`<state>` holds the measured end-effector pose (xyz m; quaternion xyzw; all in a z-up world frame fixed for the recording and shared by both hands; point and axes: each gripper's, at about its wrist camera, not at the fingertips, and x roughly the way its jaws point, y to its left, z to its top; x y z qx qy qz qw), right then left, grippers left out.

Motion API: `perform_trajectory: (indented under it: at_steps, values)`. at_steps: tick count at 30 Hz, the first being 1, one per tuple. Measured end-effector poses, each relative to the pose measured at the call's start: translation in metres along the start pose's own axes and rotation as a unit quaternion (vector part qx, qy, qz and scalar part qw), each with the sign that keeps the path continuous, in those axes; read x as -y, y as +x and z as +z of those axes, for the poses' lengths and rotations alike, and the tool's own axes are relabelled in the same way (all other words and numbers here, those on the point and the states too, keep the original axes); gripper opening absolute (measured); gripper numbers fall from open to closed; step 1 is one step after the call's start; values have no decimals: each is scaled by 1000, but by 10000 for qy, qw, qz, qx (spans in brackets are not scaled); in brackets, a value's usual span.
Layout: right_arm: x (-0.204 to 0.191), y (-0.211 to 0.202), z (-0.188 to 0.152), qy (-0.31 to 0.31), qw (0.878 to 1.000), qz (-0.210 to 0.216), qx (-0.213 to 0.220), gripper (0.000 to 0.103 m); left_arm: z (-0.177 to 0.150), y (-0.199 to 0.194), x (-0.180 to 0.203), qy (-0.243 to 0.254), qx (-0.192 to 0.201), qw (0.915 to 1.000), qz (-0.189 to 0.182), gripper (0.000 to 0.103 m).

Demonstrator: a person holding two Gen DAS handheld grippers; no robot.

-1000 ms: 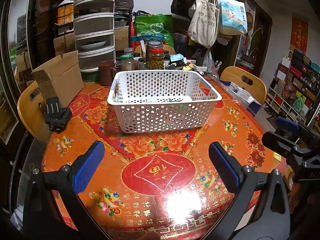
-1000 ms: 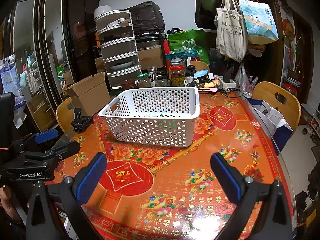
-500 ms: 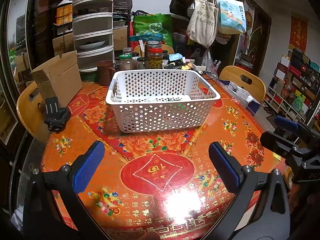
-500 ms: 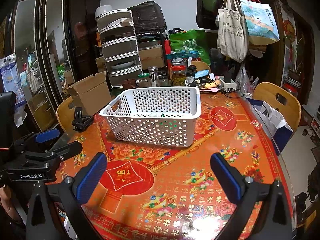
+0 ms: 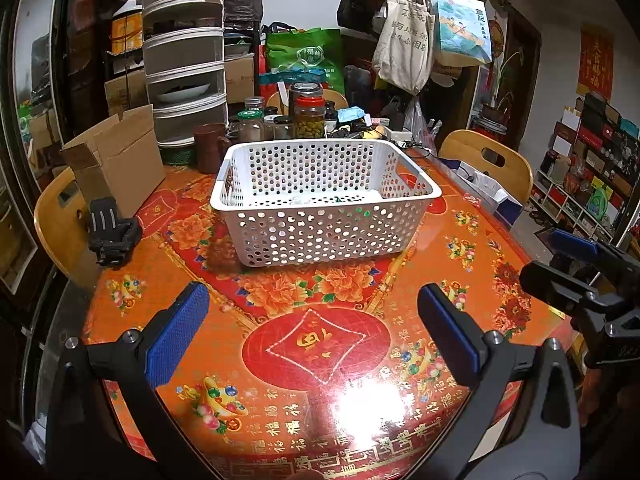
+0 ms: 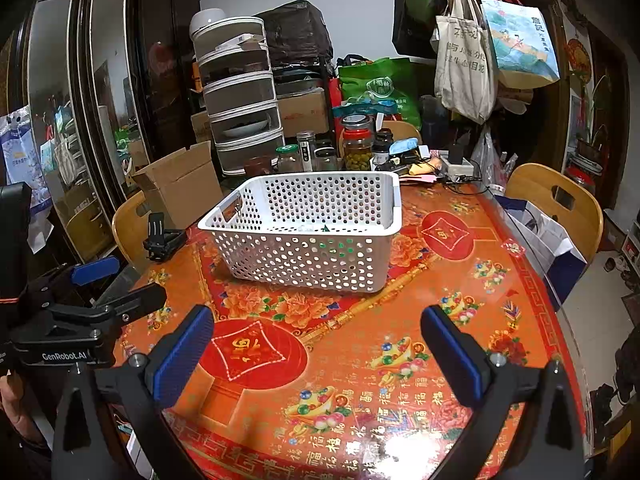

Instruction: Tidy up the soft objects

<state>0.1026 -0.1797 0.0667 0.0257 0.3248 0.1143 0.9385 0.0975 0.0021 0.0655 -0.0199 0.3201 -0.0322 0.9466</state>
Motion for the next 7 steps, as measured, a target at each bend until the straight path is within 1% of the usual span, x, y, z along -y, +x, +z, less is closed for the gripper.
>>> perform_trajectory:
  at_steps: [7]
  values:
    - [-1, 1, -4, -12, 10000, 25, -21, 103, 0, 1, -2, 28, 16, 10000, -33, 103]
